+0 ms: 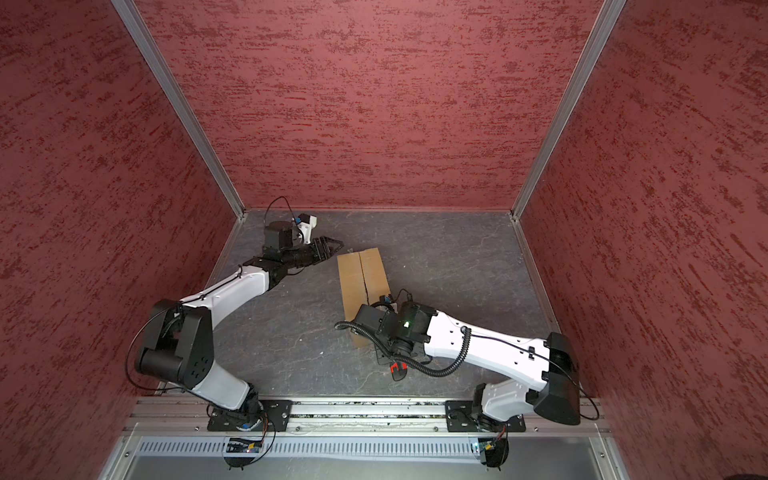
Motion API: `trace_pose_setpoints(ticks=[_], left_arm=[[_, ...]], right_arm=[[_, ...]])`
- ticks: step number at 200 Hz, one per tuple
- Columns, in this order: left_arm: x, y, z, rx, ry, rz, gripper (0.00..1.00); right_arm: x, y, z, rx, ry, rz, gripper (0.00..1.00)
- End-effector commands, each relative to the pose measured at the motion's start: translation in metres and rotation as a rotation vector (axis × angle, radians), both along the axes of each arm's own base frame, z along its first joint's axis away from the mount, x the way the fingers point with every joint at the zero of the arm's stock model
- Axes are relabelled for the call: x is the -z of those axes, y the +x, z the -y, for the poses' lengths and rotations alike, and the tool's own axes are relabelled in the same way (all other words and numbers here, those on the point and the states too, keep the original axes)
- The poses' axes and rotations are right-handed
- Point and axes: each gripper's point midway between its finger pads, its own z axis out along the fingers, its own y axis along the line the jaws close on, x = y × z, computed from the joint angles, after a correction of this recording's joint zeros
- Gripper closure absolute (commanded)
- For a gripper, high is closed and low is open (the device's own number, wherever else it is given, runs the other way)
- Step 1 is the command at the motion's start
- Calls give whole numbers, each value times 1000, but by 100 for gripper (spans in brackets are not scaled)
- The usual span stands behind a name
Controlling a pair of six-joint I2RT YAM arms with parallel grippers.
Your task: Unpack the express box
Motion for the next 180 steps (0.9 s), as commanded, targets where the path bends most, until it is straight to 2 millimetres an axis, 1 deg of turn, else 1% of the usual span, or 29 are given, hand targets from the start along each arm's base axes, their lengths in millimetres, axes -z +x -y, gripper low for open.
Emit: trace_pose_setpoints(ticks=[1, 15, 26, 38, 59, 75, 87, 106, 121, 137, 163, 180], left_arm=[[0, -19, -10, -4, 27, -20, 44], [-1, -36, -16, -11, 44, -40, 51], [0, -53, -19, -15, 60, -71, 59], [3, -74, -21, -7, 70, -108, 64], [12, -112, -21, 26, 124, -163, 67], [19, -137, -19, 45, 154, -200, 68], [25, -155, -13, 72, 158, -225, 69], [37, -180, 3, 127, 168, -254, 69], [45, -192, 16, 158, 172, -260, 69], [52, -198, 26, 179, 163, -271, 69], [55, -199, 39, 193, 143, -262, 70], [52, -197, 46, 203, 136, -250, 70]], right_arm=[[-8, 3, 1, 15, 27, 18, 97], [-10, 3, 1, 13, 25, 18, 97], [-10, 3, 1, 15, 24, 16, 97], [-10, 3, 1, 13, 25, 14, 97], [-10, 3, 1, 13, 23, 9, 97], [-11, 4, 0, 12, 22, 7, 97], [-11, 4, -1, 10, 23, 5, 97], [-11, 4, -2, 8, 21, 1, 97], [-10, 4, -3, 8, 23, -1, 97], [-9, 4, -5, 8, 28, -3, 97], [-7, 4, -7, -1, 23, -11, 97], [-7, 4, -9, -8, 25, -13, 97]])
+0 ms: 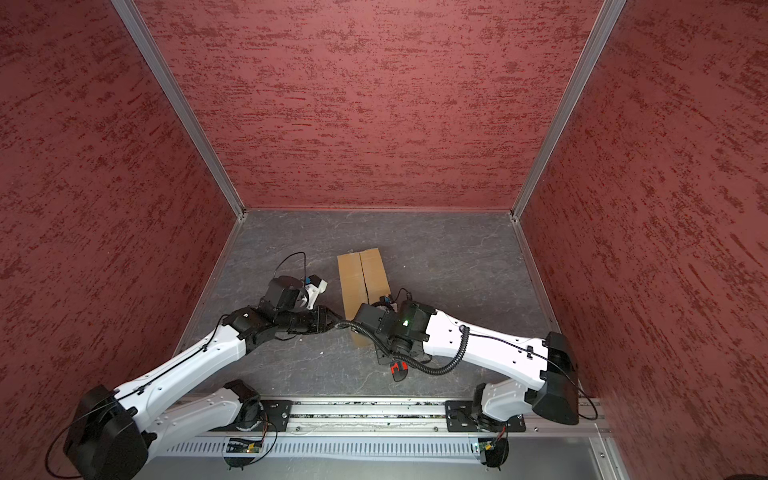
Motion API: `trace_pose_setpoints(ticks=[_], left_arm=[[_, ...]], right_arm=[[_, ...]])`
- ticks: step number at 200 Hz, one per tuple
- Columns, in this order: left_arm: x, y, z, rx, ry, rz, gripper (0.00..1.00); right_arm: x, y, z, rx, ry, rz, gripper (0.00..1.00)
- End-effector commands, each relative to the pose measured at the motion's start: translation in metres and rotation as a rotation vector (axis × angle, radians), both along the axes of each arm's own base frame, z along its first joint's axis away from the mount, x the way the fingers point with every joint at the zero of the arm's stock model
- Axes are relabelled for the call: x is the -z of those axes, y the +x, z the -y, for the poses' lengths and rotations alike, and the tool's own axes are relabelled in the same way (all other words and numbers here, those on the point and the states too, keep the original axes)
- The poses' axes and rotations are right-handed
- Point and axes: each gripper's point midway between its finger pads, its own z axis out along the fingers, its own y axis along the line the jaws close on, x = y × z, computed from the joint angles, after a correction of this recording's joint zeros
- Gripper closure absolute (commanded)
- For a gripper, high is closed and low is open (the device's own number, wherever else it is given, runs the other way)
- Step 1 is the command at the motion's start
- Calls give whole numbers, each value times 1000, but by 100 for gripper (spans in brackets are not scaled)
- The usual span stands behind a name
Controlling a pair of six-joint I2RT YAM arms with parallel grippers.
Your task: Unpack the express box
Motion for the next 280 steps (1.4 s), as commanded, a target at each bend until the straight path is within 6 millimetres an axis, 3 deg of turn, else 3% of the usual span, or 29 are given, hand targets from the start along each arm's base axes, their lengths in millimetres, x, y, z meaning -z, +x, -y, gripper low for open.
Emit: trace_pose_setpoints(ticks=[1, 101, 280], left_arm=[[-12, 12, 11, -19, -40, 53, 70], [-18, 9, 33, 1, -36, 96, 70], [-28, 13, 42, -23, -11, 151, 71]], right_arm=[[-9, 4, -9, -2, 35, 8, 97], [-11, 7, -23, -57, 41, 3, 97], [-16, 4, -36, -115, 90, -8, 98]])
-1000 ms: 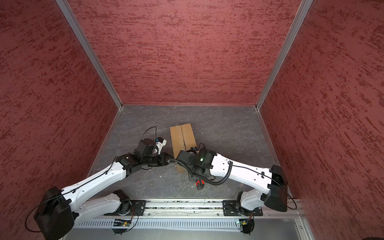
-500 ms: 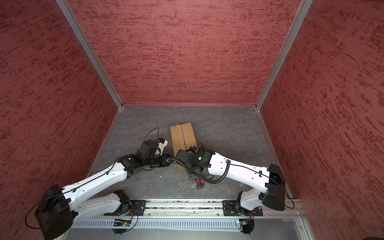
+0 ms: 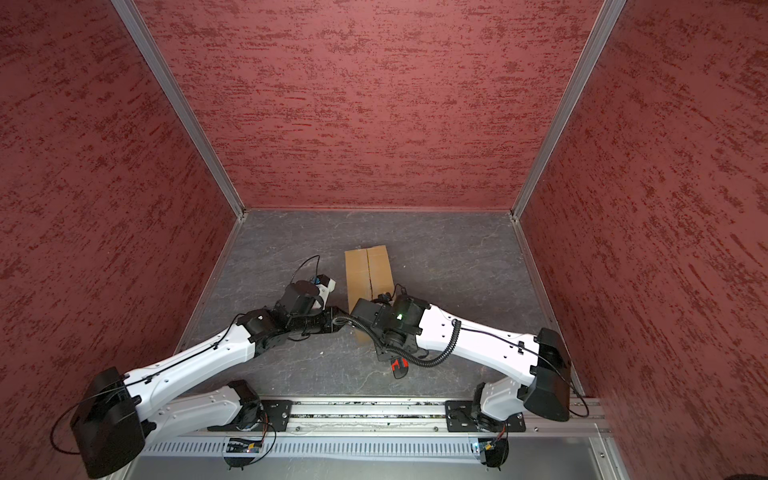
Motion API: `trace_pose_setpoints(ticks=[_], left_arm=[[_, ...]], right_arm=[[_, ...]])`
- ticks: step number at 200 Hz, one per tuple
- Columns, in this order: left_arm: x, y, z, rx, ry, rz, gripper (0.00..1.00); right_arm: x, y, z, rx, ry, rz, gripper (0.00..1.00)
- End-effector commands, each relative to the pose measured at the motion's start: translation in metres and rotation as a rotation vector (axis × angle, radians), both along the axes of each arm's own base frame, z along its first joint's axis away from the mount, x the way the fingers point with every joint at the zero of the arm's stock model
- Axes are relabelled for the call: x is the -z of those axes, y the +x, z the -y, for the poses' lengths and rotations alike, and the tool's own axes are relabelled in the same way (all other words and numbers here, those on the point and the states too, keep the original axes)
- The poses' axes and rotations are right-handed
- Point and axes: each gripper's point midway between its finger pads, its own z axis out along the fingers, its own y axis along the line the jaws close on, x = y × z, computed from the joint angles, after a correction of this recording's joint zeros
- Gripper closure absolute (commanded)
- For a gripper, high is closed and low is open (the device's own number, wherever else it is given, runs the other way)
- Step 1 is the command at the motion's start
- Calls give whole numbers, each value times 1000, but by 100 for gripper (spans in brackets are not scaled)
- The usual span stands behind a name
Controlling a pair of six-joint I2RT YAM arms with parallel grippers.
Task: Unpack the express box
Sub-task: 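Push the box along the blade with the left gripper while the right holds the knife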
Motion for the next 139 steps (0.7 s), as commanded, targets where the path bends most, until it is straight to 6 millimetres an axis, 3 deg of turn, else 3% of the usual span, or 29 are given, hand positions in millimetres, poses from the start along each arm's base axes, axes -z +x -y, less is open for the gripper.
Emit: trace_pose_setpoints(ticks=[1, 139], left_arm=[[-30, 5, 22, 46, -91, 62, 71], [-33, 5, 26, 41, -85, 87, 71]], right_arm=[[-15, 3, -36, -69, 126, 12, 98], [-13, 4, -42, -81, 125, 3, 98]])
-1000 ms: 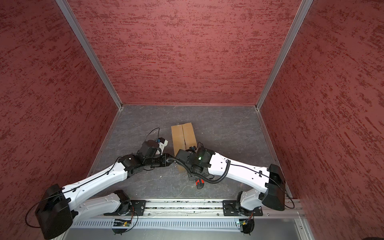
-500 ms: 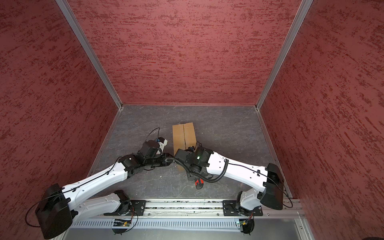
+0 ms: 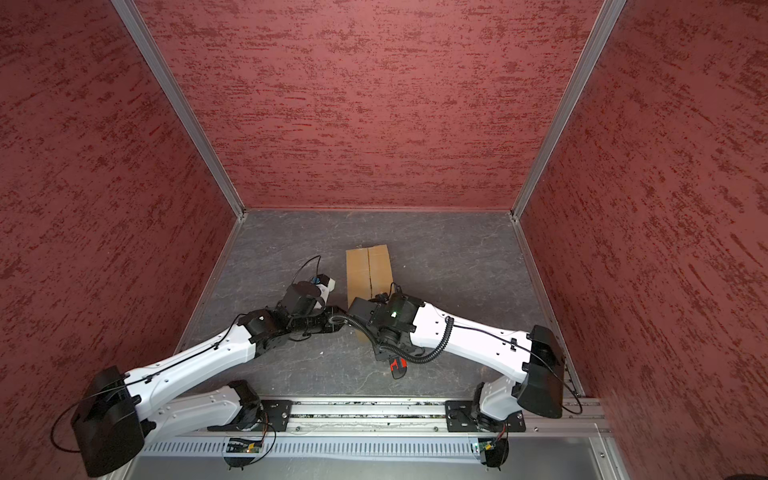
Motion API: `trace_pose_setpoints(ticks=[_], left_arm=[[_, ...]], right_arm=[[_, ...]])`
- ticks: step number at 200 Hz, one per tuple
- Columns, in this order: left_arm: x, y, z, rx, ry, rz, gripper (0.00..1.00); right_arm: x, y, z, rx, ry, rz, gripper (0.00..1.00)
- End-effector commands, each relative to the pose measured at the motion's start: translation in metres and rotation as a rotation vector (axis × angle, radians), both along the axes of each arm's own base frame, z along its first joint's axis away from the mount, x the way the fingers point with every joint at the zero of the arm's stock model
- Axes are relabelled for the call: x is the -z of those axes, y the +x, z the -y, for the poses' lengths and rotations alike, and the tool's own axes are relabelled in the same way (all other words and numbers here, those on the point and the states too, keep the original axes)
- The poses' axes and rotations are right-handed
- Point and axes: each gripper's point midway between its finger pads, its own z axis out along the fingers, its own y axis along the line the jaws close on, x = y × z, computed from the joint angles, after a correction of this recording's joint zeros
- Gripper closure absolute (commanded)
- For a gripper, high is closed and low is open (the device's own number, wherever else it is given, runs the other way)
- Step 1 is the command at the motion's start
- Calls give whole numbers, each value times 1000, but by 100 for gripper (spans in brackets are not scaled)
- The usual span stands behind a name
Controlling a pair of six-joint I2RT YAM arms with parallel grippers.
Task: Unpack the express box
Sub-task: 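Push the box along the blade with the left gripper while the right holds the knife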
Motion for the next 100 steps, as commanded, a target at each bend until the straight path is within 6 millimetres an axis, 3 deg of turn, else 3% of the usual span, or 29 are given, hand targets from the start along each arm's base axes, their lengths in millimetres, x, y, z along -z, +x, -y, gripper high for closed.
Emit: trace_pose_setpoints(ticks=[1, 100], left_arm=[[-33, 3, 26, 64, -104, 66, 71], [-41, 15, 28, 47, -83, 115, 71]], right_arm=[[-15, 4, -39, -72, 151, 21, 98], [-17, 2, -42, -85, 172, 14, 98]])
